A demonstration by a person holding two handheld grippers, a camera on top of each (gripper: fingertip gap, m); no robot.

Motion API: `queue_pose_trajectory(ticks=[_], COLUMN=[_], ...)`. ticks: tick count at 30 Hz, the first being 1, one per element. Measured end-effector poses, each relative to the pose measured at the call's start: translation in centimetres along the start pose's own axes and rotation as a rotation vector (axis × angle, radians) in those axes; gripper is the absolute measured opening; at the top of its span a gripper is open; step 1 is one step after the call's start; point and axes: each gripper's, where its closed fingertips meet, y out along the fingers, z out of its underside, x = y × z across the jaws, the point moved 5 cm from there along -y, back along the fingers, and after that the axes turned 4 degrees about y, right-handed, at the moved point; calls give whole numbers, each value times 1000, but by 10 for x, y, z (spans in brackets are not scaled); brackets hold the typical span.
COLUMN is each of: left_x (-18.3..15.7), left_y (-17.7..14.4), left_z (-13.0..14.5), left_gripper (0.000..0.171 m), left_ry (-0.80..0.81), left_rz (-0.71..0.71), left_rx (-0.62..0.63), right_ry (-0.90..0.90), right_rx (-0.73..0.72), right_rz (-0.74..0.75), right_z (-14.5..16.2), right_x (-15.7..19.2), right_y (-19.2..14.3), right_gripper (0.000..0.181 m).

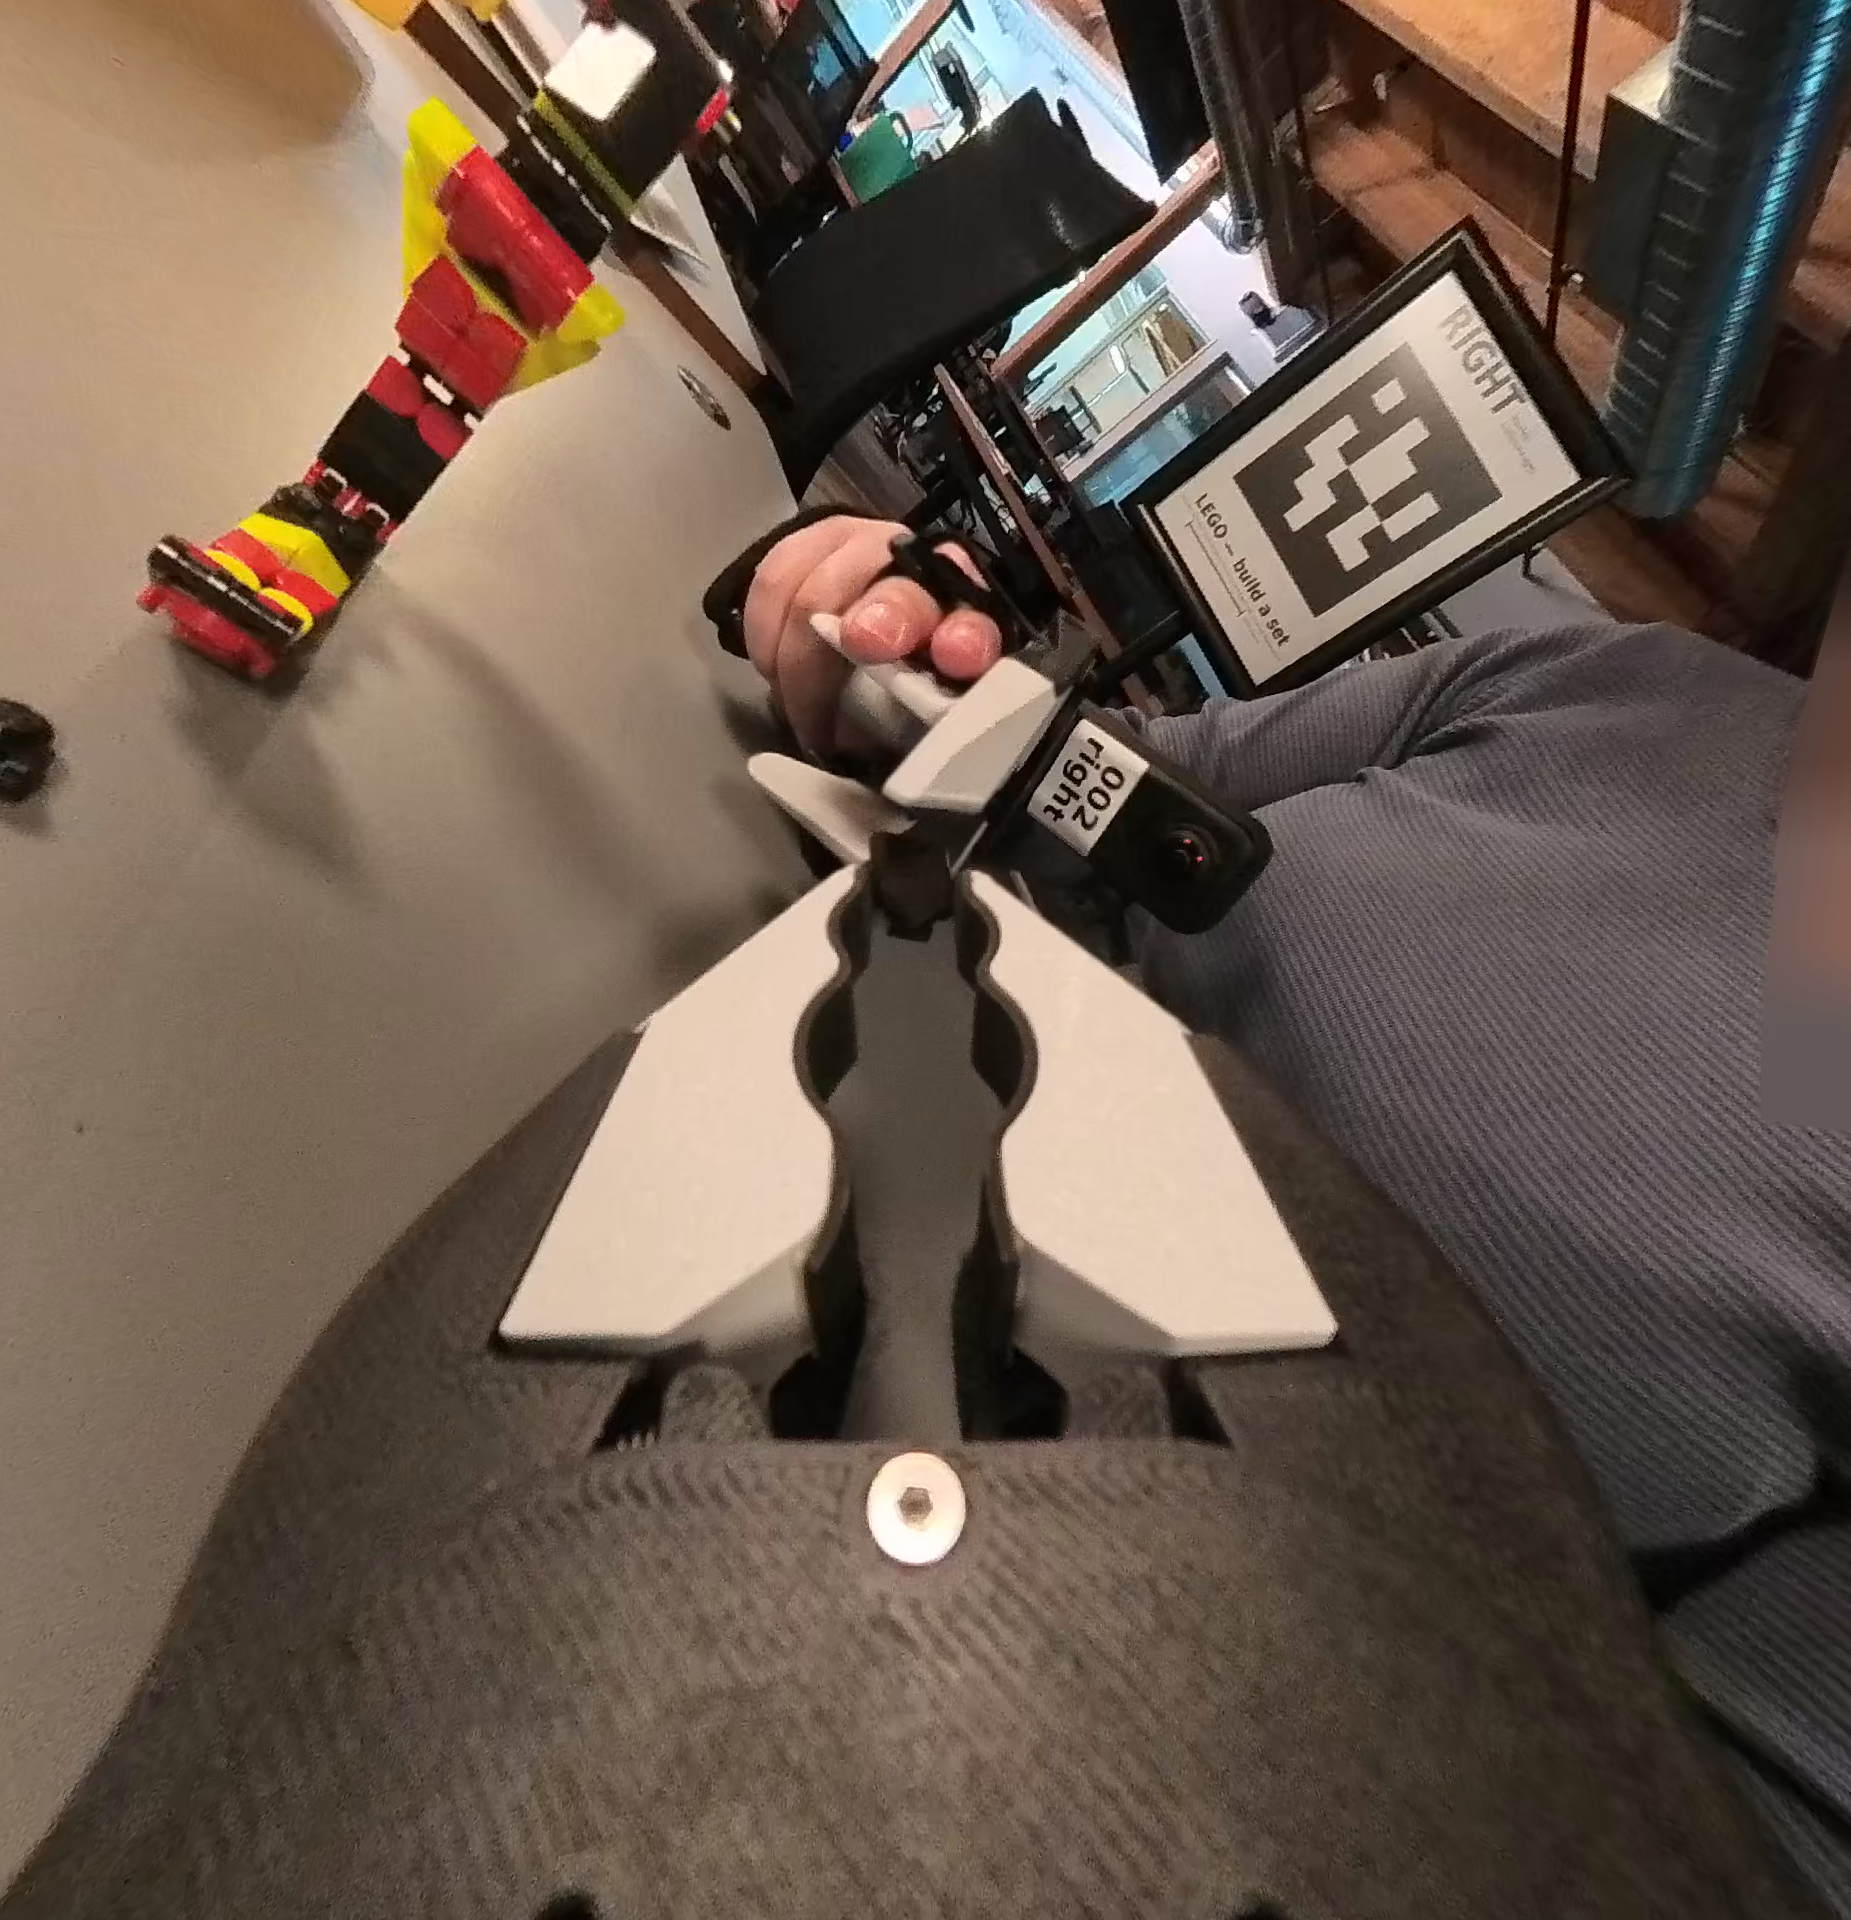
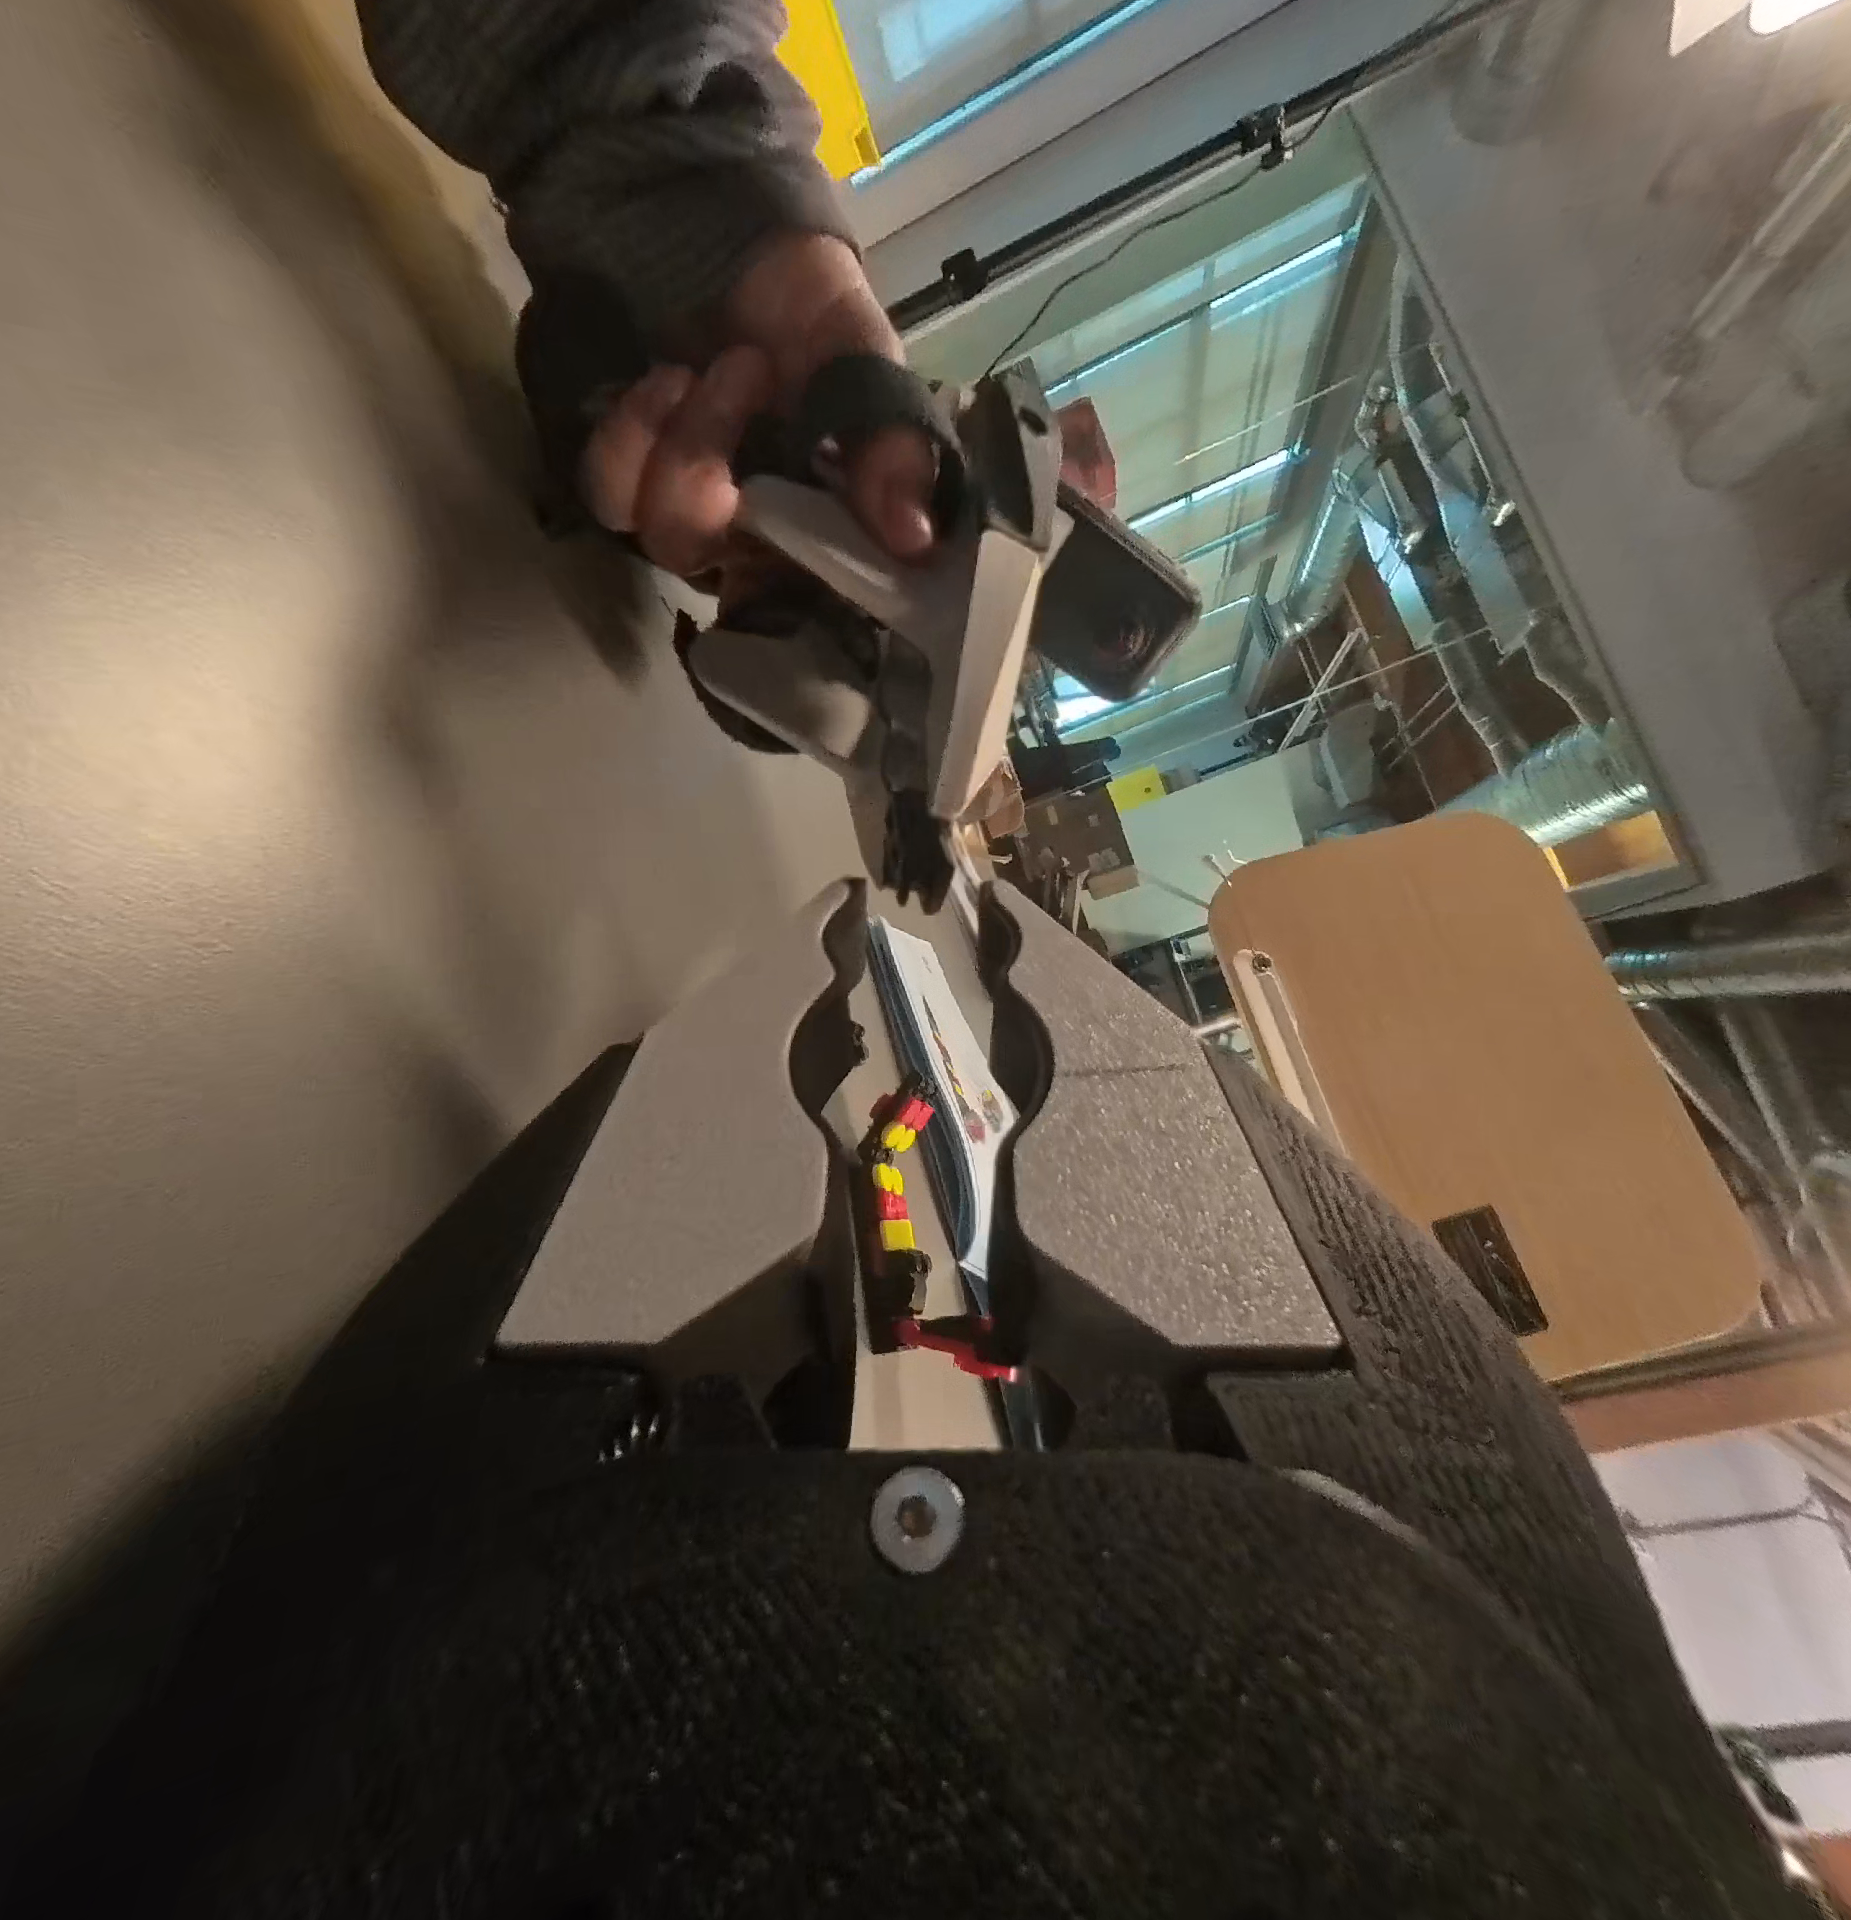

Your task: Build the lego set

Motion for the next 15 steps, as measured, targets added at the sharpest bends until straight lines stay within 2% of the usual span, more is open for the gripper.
queue_pose_trajectory(ticks=[4,7,8,11,15], left_x=[0,-2,-3,-7,-17], left_y=[1,1,0,-2,3], left_z=[-1,-4,-6,-11,-13], left_gripper=[14,22,29,32,28], left_ry=[13,107,174,466,832], left_rz=[-9,-72,-133,-361,-556], left_rx=[-4,-16,-17,30,79], right_ry=[8,134,193,382,468], right_rx=[4,16,21,13,-10], right_rz=[-23,-48,-57,-112,-170], right_z=[0,5,7,14,14], right_x=[2,-3,-6,-14,-18], right_y=[1,1,1,-1,-2], right_gripper=[7,7,6,7,7])
